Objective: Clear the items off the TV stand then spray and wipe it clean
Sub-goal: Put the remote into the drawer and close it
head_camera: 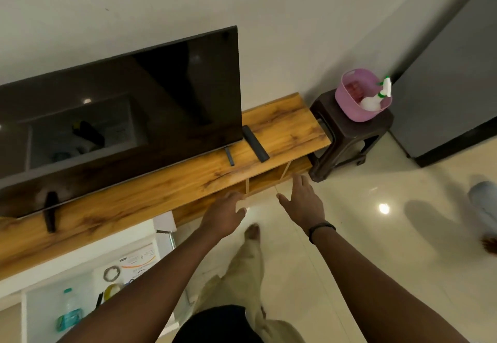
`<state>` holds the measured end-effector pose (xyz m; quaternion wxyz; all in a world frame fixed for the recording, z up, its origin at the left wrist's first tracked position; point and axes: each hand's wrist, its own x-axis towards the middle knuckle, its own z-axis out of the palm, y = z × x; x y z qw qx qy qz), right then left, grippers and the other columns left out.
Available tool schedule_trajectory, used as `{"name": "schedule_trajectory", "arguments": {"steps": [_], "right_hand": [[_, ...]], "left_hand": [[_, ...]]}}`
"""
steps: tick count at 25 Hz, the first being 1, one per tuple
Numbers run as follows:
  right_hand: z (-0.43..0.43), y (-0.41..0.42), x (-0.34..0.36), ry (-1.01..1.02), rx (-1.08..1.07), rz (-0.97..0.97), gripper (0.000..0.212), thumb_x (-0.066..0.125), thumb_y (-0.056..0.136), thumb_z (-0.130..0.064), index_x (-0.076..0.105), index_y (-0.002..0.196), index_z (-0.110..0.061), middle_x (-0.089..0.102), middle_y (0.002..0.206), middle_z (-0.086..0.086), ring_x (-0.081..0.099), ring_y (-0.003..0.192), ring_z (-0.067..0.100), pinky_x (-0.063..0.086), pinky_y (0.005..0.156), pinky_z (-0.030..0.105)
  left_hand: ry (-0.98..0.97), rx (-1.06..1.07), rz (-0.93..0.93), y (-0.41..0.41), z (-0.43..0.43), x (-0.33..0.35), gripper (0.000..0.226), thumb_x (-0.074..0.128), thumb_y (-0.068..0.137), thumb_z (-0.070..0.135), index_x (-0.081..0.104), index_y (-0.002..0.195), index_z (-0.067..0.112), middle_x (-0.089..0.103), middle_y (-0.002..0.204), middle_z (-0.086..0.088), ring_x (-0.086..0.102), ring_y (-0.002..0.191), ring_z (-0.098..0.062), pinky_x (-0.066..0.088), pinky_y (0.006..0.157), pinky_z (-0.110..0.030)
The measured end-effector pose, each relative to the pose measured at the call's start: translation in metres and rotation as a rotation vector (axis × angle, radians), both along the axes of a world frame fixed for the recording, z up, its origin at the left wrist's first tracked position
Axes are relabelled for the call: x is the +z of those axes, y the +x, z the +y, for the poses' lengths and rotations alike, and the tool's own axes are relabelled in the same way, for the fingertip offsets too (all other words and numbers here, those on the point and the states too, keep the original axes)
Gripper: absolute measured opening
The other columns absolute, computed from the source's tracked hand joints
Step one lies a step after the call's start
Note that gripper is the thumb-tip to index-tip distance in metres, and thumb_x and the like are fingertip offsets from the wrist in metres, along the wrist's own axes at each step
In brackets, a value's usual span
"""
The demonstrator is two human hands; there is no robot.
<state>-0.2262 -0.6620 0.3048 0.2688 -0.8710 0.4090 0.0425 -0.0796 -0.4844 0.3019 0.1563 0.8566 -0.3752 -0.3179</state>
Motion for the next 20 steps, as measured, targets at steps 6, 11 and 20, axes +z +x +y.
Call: {"name": "schedule_trajectory", "arguments": {"steps": [6, 11, 20], "right_hand": [[-0.100, 0.094, -0.115, 0.125, 0.047, 0.053, 0.068, 0.066, 0.097, -0.043, 0.034, 0.152, -0.017, 0.046, 0.146, 0.004, 0.051, 0.127, 0.026, 0.054, 0.087, 0.043], [-0.147, 0.173, -0.225, 0.237, 0.074, 0.137, 0.068, 0.067, 0.098, -0.038, 0.034, 0.151, -0.012, 0.044, 0.148, 0.009, 0.045, 0.133, 0.031, 0.051, 0.098, 0.046], [-0.154, 0.250, -0.316, 0.034, 0.086, 0.208, 0.044, 0.058, 0.101, -0.028, 0.043, 0.136, -0.007, 0.048, 0.132, 0.012, 0.052, 0.117, 0.025, 0.049, 0.094, 0.033]], "left_hand": [[0.270, -0.023, -0.094, 0.092, -0.110, -0.139, 0.058, 0.058, 0.101, 0.037, 0.039, 0.153, 0.024, 0.032, 0.163, -0.002, 0.029, 0.150, -0.027, 0.035, 0.117, -0.041], [0.588, 0.013, -0.159, 0.144, -0.133, -0.247, 0.088, 0.057, 0.102, 0.042, 0.001, 0.165, 0.017, -0.002, 0.172, -0.015, 0.007, 0.157, -0.040, 0.023, 0.125, -0.048], [0.582, -0.067, -0.281, 0.151, -0.104, -0.303, 0.084, 0.063, 0.098, 0.039, 0.015, 0.164, 0.020, 0.010, 0.172, -0.011, 0.016, 0.157, -0.032, 0.042, 0.115, -0.041]]}}
